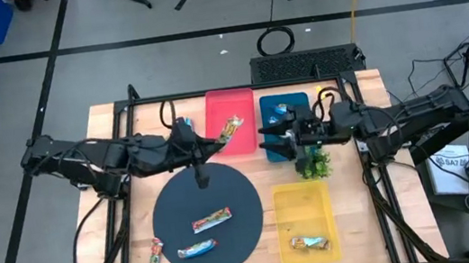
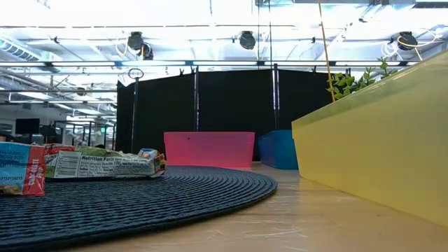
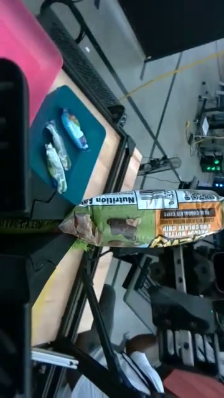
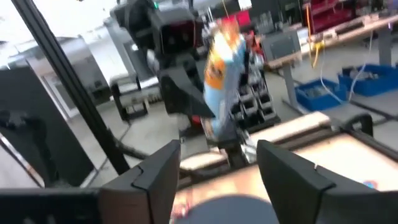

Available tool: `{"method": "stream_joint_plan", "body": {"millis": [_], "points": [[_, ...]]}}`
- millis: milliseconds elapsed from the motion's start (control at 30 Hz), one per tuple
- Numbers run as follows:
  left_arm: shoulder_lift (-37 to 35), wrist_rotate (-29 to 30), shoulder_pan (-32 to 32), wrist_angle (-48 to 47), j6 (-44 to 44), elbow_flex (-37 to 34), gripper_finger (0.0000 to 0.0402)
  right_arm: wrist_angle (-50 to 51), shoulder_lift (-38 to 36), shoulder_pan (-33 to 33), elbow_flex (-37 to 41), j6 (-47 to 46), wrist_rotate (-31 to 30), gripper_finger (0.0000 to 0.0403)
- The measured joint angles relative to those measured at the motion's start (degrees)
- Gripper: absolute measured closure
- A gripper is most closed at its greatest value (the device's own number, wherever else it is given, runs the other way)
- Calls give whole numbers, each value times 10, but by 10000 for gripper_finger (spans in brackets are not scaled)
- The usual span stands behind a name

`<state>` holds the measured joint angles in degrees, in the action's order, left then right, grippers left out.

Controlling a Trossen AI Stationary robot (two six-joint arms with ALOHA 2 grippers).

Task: Pick and place Granola Bars by type
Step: Put the yellow granola bar into the yellow bin

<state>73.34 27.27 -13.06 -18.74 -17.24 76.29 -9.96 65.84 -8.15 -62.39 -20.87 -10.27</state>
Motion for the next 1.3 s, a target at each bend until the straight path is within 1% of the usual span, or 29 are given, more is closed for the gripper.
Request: {"method": "stream_joint_plan", "body": {"millis": [133,233,367,567,633,700,833,867,900,967,1067,1200,1300], "points": [[6,-14,0,28,19,0,389,-50,32,0,0,14,0,184],[16,-25,0,37,21,1,389,-88,53,1,0,14,0,185],[31,-55,1,41,19,1,389,-139,75,2,0,15,0,192],[52,-83,-5,57,19,0,389,-145,91,2,0,-1,1,207],[54,-82,-6,57,18,0,389,-141,91,2,0,-12,1,228],[55,-80,-6,56,15,0,389,-140,91,2,0,-25,4,262],[55,-78,-2,62,17,0,389,-151,91,2,0,-16,14,364],[55,-78,-1,66,17,0,389,-157,91,2,0,-9,13,376],[55,-78,-1,73,18,0,389,-162,91,2,0,-7,13,379],[54,-78,-1,86,20,0,374,-165,90,2,0,-18,14,379],[54,-82,-1,92,32,0,329,-130,80,3,0,-40,28,384],[20,-77,4,78,35,0,262,-23,52,-5,0,-60,53,388],[-10,-75,13,40,32,1,220,58,24,-18,1,-86,67,389]]}}
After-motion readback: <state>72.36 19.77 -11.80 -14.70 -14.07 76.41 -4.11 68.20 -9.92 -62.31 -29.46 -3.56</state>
